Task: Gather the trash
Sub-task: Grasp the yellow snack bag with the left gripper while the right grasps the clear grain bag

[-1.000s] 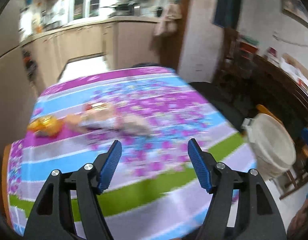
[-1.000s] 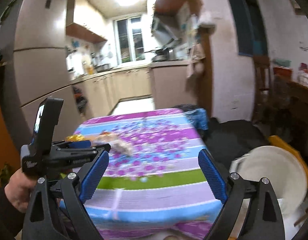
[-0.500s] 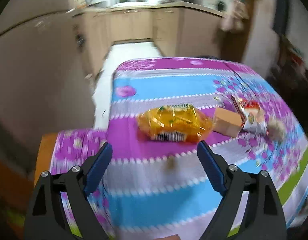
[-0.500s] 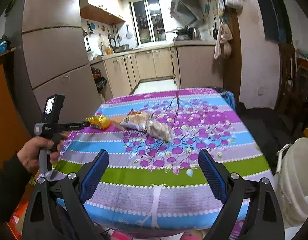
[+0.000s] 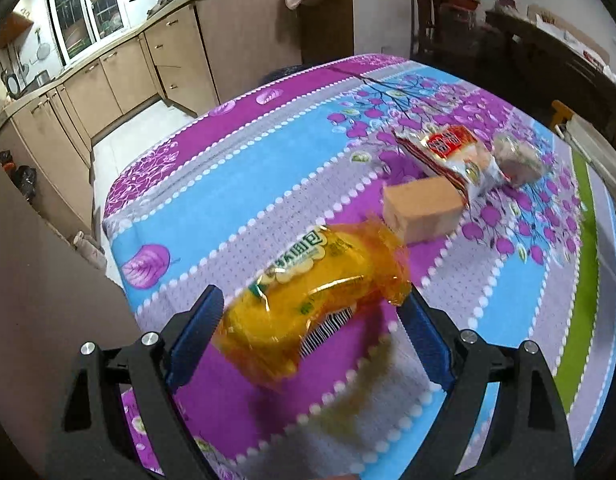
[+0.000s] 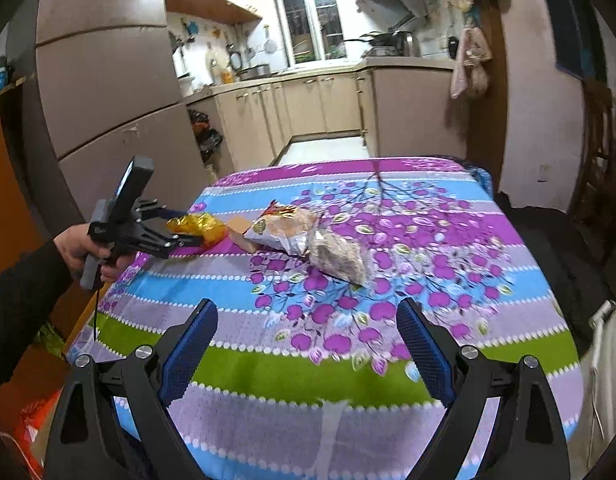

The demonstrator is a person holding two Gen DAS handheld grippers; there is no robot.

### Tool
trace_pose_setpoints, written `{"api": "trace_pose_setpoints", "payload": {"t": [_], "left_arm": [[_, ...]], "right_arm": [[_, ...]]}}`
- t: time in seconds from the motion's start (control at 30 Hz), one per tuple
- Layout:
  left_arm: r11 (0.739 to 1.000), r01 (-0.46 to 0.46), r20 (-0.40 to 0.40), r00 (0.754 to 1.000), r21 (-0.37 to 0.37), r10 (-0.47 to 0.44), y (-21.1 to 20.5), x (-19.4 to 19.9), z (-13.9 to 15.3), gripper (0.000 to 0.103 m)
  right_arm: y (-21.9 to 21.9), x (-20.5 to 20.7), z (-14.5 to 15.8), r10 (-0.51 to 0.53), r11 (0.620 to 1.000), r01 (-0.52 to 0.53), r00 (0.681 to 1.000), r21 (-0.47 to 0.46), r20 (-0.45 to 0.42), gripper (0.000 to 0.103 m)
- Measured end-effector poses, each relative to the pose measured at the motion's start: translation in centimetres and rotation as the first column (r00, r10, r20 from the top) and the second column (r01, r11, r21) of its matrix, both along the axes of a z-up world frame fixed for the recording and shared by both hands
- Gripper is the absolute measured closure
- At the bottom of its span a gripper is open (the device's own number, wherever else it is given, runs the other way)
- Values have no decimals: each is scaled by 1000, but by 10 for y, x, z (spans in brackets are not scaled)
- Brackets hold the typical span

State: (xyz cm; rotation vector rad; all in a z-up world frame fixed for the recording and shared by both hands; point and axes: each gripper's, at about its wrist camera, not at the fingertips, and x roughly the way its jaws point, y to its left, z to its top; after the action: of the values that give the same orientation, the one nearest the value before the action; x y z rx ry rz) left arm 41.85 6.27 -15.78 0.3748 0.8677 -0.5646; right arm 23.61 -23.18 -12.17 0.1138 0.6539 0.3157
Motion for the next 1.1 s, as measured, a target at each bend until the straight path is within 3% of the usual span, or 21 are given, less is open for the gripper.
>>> {"api": "trace_pose_setpoints", "payload": {"t": [0.13,0.27,0.3,0.43,0.5,0.53,0.73,0.8,0.9,1.1], "left_arm": [[1000,23,16,1000,8,-23,-6,0,-4,26],[998,38,22,999,41,-39,-13,-6,-9,57],[999,41,16,999,34,-42,-13,-8,-8,59],[998,40,57,997,50,-43,-18,-16,-5,55],[998,46,79,996,36,-49,-20,-19,-2,32],[998,51,96,994,25,-53,-22,-21,0,29],[999,33,55,998,3,-33,-38,-11,-6,27],[1000,-1,54,999,6,0,-39,-9,-9,45],[998,-37,40,998,-42,39,-35,-11,-6,57],[993,-100,92,990,-57,105,-40,-38,-7,68]], "right_arm": [[10,27,-9,82,996,-84,996,-35,-43,13],[10,60,-18,95,992,-100,993,-76,-74,13],[9,69,-20,89,992,-95,993,-86,-78,13],[15,100,-27,101,986,-112,990,-120,-98,13],[23,113,-34,123,978,-140,986,-153,-114,13],[27,120,-39,134,973,-155,983,-173,-127,13],[42,148,-60,122,960,-158,979,-232,-162,14],[41,154,-65,105,960,-145,979,-239,-173,26],[37,160,-72,65,963,-109,981,-247,-182,42],[37,153,-72,30,967,-67,988,-246,-153,62]]}}
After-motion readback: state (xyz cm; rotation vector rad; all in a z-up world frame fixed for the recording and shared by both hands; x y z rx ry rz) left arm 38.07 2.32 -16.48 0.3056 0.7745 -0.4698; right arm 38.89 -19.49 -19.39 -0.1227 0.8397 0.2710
